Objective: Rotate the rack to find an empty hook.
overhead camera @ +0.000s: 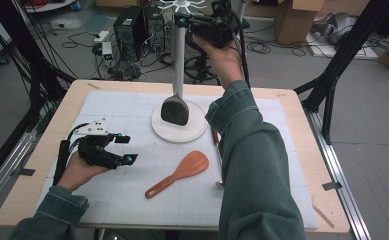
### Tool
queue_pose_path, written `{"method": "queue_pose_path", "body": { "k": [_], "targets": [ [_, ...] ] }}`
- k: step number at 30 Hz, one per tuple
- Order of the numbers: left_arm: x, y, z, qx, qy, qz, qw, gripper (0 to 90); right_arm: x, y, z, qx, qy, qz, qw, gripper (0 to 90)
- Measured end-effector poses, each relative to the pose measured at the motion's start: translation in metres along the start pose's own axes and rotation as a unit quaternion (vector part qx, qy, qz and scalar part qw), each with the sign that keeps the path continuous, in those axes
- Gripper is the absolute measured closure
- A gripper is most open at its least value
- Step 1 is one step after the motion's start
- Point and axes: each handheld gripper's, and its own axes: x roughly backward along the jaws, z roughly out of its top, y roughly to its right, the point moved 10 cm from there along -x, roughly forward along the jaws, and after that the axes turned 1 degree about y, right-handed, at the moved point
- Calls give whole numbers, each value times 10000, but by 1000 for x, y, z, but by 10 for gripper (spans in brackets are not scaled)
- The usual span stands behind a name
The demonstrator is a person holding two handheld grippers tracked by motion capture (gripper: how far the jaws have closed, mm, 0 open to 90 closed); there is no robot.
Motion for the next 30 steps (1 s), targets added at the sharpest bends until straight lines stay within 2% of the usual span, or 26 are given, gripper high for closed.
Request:
{"method": "queue_pose_path", "body": {
  "k": [12,24,30],
  "targets": [
    [-1,0,0,-3,-21,4,10000,237,17,8,-8,-46,8,-59,10000,900],
    [0,-1,0,18,15,11,10000,236,31,25,-12,-108,-51,-312,9994,900],
    [0,-2,0,36,15,-9,10000,236,35,30,-8,-84,30,-387,9992,900]
  ]
}}
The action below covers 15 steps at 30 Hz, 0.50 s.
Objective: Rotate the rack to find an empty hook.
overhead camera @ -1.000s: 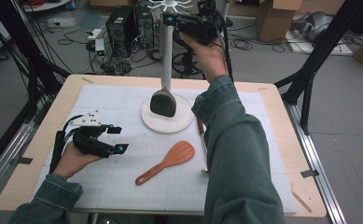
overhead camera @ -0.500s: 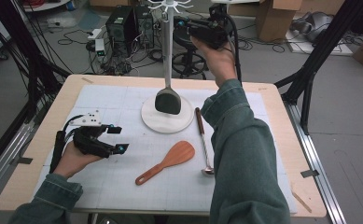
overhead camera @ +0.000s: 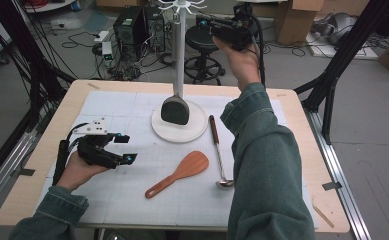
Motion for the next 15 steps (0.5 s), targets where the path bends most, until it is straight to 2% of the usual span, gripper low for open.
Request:
{"method": "queue_pose_path", "body": {
  "k": [4,15],
  "targets": [
    [0,0,0,-2,0,9,10000,236,0,1,3,-1,11,-17,10000,900],
    [1,-1,0,-5,-5,11,10000,236,-6,-6,7,54,-25,62,10000,900]
  ]
}}
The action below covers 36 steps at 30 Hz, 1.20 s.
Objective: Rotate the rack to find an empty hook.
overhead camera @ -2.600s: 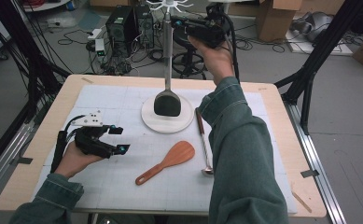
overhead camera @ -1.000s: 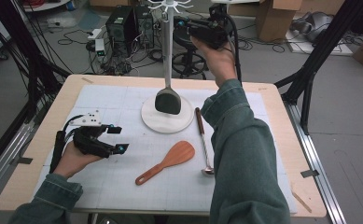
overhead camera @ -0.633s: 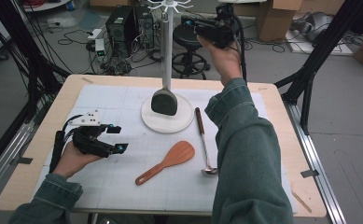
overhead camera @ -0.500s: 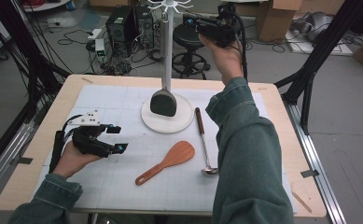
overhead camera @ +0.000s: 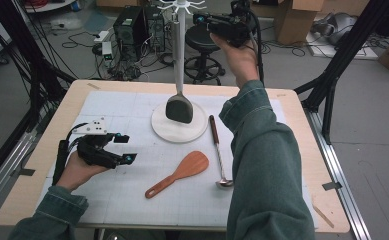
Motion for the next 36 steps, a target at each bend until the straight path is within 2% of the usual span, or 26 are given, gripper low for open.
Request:
{"method": "queue_pose_path", "body": {
  "k": [24,36],
  "targets": [
    [0,1,0,-24,9,8,10000,236,-24,-18,1,77,-29,184,9998,900],
    [2,0,0,-40,17,96,9999,228,-19,-21,-6,69,-29,298,9995,873]
  ]
}}
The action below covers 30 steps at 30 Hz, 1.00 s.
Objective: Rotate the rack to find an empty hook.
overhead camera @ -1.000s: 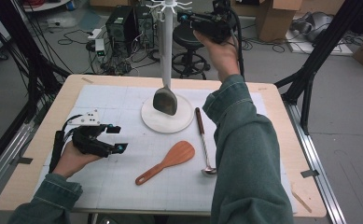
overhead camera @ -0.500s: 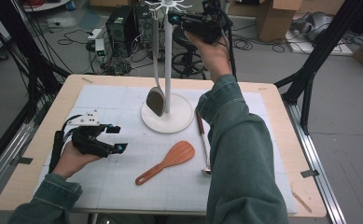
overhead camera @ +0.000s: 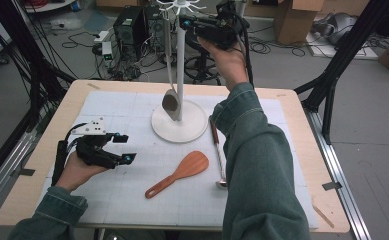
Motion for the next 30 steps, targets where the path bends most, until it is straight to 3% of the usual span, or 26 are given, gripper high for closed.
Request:
{"method": "queue_pose_path", "body": {
  "k": [15,30],
  "targets": [
    [-2,0,0,-36,-27,60,10000,205,19,-9,-30,-38,-109,74,9999,703],
    [-5,0,0,-34,-33,109,9999,202,34,-10,-62,-131,-232,23,9996,629]
  ]
}}
